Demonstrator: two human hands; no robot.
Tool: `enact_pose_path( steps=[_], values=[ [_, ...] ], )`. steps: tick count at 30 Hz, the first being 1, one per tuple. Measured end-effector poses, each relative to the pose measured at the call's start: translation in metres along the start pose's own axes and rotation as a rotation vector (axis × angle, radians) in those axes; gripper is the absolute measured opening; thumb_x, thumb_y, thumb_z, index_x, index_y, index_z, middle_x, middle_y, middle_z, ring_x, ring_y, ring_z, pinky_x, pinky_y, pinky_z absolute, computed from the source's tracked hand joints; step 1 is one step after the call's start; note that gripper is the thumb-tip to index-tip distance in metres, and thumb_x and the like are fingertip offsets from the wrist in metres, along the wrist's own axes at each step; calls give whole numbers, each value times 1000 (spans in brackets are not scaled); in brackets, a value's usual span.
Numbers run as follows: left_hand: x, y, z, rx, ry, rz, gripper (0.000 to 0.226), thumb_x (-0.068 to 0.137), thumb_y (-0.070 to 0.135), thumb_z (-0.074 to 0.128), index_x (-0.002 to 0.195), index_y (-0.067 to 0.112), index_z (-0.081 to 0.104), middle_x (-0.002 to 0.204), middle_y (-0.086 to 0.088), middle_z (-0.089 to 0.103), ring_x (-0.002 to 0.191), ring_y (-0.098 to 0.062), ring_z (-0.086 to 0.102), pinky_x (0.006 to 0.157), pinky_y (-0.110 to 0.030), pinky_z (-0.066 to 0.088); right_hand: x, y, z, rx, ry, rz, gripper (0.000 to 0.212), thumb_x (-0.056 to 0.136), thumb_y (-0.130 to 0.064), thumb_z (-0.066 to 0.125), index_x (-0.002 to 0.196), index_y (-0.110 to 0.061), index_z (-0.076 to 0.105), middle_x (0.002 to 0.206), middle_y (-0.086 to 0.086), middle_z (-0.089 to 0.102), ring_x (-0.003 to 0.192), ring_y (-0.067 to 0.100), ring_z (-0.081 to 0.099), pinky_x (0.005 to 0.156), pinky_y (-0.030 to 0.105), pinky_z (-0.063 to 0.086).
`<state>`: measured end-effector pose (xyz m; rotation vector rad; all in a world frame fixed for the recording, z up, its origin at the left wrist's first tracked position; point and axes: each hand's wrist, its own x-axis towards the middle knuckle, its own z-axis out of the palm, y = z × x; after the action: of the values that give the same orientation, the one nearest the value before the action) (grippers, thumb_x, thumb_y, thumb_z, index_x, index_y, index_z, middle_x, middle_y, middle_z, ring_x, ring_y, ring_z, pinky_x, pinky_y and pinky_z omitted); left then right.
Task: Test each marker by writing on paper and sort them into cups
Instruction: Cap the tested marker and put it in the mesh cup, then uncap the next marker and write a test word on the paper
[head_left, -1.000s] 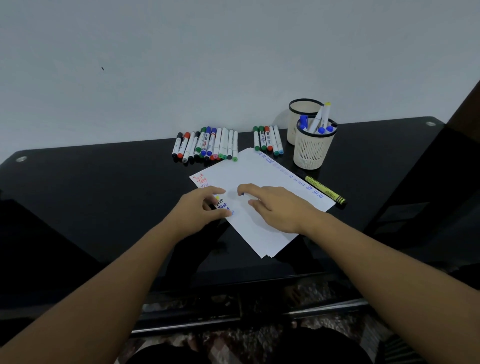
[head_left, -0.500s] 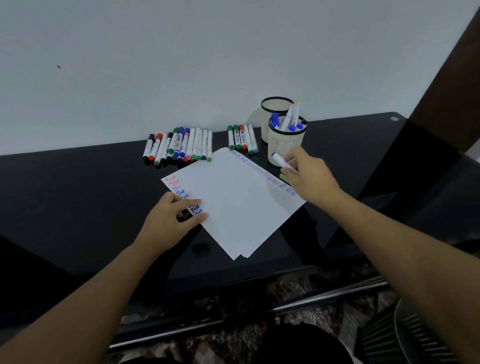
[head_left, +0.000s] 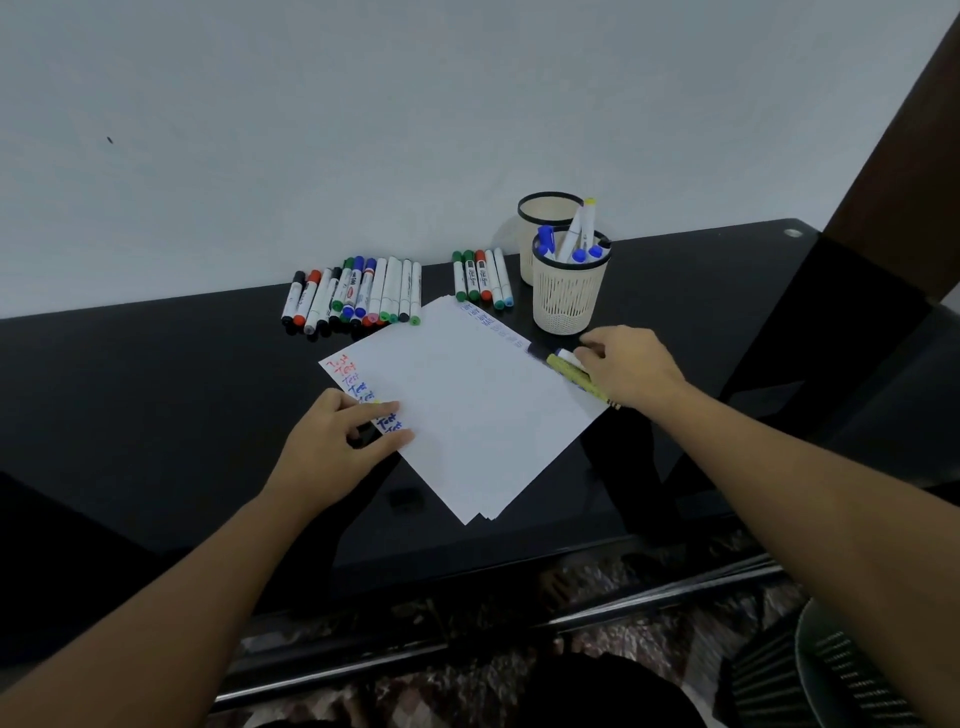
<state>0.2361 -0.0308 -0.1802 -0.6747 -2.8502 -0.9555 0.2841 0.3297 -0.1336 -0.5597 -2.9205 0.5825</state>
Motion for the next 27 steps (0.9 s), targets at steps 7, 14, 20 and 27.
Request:
enact_pose_path(
  steps=[7, 14, 20, 27],
  values=[
    [18, -3, -18, -92, 20, -23, 54, 85, 52, 75, 135, 37, 63, 93, 11, 62, 81, -4, 60, 79, -23, 52, -8, -35, 20, -70, 162, -288, 33, 104, -37, 54, 135, -26, 63, 121, 1, 63, 112, 22, 56, 83, 40, 55],
    [38, -30, -11, 54, 63, -63, 58, 85, 63, 68, 135, 33, 65, 102, 13, 48, 91, -3, 51, 80, -24, 43, 20, -98, 55, -64, 75, -472, 37, 106, -39, 51, 143, -35, 56, 121, 1, 58, 111, 22, 54, 86, 38, 52],
    [42, -35, -8, 39, 78, -68, 57, 84, 65, 68, 132, 35, 66, 100, 17, 47, 91, 2, 51, 75, -19, 39, 65, -141, 84, -68, -51, -517, 47, 108, -32, 47, 155, -37, 44, 131, 7, 51, 118, 24, 50, 90, 38, 50],
    [42, -33, -7, 24, 90, -67, 57, 83, 64, 69, 132, 34, 67, 96, 17, 46, 89, 1, 52, 71, -14, 37, 86, -161, 97, -227, -106, -477, 46, 108, -33, 39, 153, -29, 45, 143, 10, 50, 130, 33, 42, 96, 45, 47]
  ],
)
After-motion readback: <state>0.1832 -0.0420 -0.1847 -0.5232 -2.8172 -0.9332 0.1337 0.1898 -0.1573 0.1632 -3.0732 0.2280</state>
